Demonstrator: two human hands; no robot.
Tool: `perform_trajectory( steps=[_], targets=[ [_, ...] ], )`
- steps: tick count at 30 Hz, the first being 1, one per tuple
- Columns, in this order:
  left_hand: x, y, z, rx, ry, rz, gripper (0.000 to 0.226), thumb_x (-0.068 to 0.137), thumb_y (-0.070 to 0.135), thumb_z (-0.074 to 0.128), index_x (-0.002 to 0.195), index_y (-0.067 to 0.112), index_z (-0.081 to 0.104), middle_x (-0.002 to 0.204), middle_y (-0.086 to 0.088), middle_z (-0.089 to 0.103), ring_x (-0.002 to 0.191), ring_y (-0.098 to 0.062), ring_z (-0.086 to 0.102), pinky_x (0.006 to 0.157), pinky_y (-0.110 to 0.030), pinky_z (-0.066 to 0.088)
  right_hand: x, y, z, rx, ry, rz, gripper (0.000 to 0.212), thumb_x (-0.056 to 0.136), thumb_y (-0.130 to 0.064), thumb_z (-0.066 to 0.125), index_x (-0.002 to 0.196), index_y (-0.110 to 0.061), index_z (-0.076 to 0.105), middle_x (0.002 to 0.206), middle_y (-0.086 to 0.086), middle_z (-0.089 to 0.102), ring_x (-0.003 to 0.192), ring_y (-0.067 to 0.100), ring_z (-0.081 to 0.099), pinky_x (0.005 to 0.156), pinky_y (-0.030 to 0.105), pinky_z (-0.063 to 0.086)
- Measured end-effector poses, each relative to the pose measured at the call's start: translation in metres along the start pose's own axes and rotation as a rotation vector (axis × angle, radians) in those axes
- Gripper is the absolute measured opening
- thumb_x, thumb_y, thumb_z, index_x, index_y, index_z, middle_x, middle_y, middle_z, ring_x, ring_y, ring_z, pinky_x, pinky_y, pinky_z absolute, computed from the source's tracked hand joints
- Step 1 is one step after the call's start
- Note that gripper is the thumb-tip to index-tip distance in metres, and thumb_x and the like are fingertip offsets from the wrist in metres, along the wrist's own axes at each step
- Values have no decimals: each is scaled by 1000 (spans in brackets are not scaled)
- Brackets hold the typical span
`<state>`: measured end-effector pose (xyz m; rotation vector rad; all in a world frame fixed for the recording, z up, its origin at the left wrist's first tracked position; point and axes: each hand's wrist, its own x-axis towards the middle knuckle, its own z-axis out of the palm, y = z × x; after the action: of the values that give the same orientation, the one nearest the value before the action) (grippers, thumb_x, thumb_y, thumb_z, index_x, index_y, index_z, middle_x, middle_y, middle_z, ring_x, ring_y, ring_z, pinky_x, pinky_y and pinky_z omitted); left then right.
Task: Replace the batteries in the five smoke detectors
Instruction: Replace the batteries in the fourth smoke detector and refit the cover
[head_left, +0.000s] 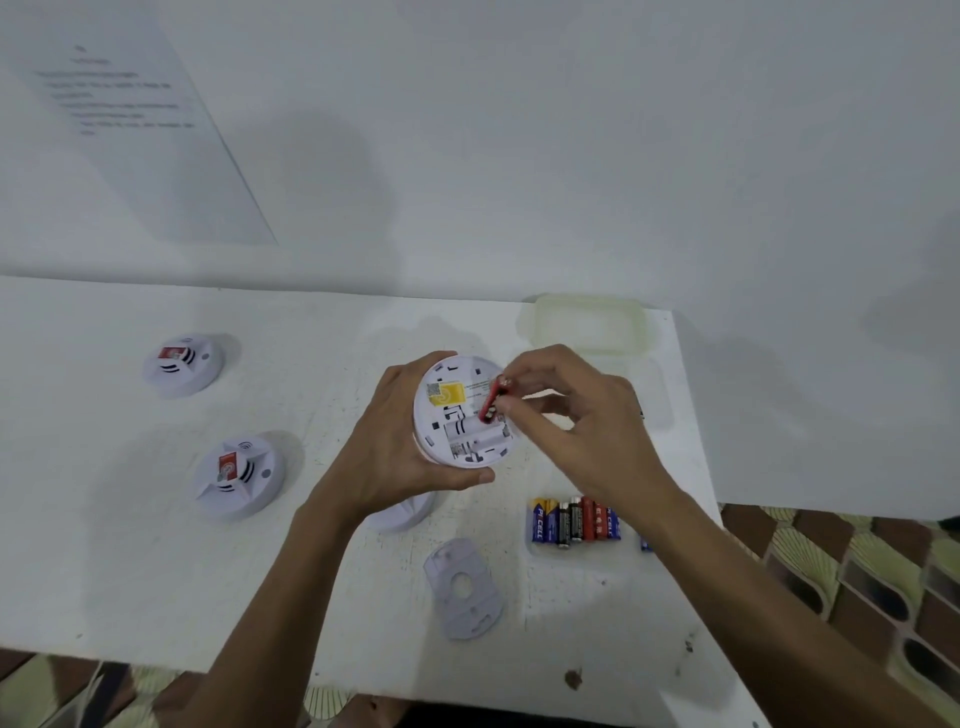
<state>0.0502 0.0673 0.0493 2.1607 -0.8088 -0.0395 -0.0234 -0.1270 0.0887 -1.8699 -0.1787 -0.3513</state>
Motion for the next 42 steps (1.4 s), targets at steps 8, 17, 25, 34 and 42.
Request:
perform_trajectory(
  steps=[8,17,25,34,42],
  targets=[
    [-6,3,-4,-71,19,22,93,51,74,73,131,57,27,132,37,37,124,0,41,103,-21,31,4,12,4,-453,-121,-435,15,90,-12,67,104,-9,72,100,-1,72,89,16,63,78,24,51],
    [-8,11,-7,-139,35,47,85,53,80,67,128,65,27,129,41,39,123,-3,44,102,-22,34,19,7,-4,-698,-348,-600,26,94,-14,59,114,-24,72,104,8,63,88,22,56,76,25,44],
    [-7,18,-11,-116,63,89,85,55,78,67,129,63,28,129,39,41,121,0,45,100,-16,35,25,9,-6,-719,-418,-626,30,94,-13,54,114,-26,72,110,12,61,90,25,55,78,30,47],
    [-2,18,-12,-125,57,99,88,53,56,78,128,58,32,125,40,42,118,5,45,95,-12,35,26,3,-14,-424,-306,-422,39,93,1,53,128,-15,63,109,6,68,96,22,62,83,29,50],
    [0,17,-9,-141,46,108,86,52,41,84,119,65,35,116,44,46,108,17,47,87,0,35,43,51,-82,-621,-271,345,18,93,-12,60,102,-23,71,92,-1,68,84,14,65,63,11,44]
  ],
)
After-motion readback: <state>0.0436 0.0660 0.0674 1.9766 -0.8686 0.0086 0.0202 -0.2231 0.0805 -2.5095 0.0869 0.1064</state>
